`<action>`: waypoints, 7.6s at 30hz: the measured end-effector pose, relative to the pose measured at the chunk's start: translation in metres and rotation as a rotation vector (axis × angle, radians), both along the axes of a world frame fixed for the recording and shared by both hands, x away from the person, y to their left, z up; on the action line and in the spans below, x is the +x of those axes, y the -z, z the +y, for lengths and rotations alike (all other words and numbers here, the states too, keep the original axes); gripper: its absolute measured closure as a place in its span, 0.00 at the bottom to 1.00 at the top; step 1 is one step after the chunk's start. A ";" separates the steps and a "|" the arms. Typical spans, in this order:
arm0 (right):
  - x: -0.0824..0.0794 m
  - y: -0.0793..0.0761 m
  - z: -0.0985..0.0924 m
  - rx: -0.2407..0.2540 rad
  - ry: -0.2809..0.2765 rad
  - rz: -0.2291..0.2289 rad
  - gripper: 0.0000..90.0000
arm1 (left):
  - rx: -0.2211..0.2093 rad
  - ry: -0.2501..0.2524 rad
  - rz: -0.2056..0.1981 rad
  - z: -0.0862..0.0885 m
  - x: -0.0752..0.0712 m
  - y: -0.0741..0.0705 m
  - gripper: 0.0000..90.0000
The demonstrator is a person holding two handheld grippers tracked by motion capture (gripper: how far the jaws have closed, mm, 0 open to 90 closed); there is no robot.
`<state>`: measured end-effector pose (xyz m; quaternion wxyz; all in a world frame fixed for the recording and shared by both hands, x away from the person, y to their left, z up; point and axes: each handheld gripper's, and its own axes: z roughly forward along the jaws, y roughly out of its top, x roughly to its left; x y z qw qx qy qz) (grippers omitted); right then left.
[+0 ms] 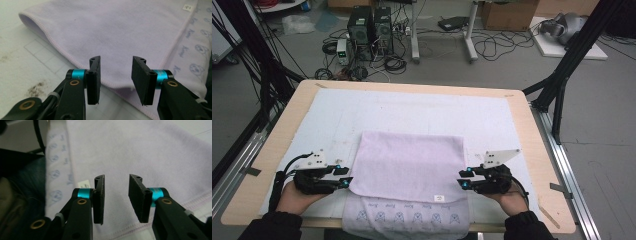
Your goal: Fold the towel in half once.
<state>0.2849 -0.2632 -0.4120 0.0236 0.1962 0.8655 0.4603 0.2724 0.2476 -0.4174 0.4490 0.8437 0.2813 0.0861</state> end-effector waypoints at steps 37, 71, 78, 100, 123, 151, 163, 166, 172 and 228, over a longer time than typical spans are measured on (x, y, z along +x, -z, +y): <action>-0.018 -0.012 0.002 0.024 -0.069 0.001 0.70 | 0.020 0.042 -0.046 -0.006 -0.024 -0.012 0.69; 0.156 -0.070 0.005 -0.095 0.251 -0.112 0.97 | 0.079 -0.347 -0.183 -0.025 0.158 -0.089 0.98; 0.178 -0.104 -0.001 -0.072 0.384 -0.145 0.58 | 0.081 -0.419 -0.191 -0.018 0.168 -0.104 0.67; 0.049 -0.001 0.028 -0.144 0.085 -0.036 0.57 | 0.019 -0.126 -0.066 -0.017 0.048 0.005 0.58; 0.010 -0.014 0.021 -0.066 -0.004 -0.040 0.97 | 0.049 -0.071 -0.087 -0.004 0.010 -0.016 0.99; 0.130 0.010 -0.013 -0.135 0.371 0.002 0.39 | 0.087 -0.313 -0.009 -0.018 0.118 0.013 0.57; 0.155 0.029 0.012 -0.172 0.234 0.006 0.95 | 0.113 -0.346 0.024 -0.038 0.139 0.023 0.96; 0.164 0.009 0.020 -0.190 0.257 -0.044 0.96 | 0.084 -0.376 -0.040 -0.035 0.137 0.013 0.96; 0.184 -0.066 0.033 -0.182 0.292 -0.187 0.95 | 0.065 -0.430 -0.174 -0.029 0.152 -0.051 0.96; 0.027 0.009 0.016 -0.141 0.040 -0.077 0.66 | 0.071 -0.112 -0.031 -0.013 0.024 0.017 0.55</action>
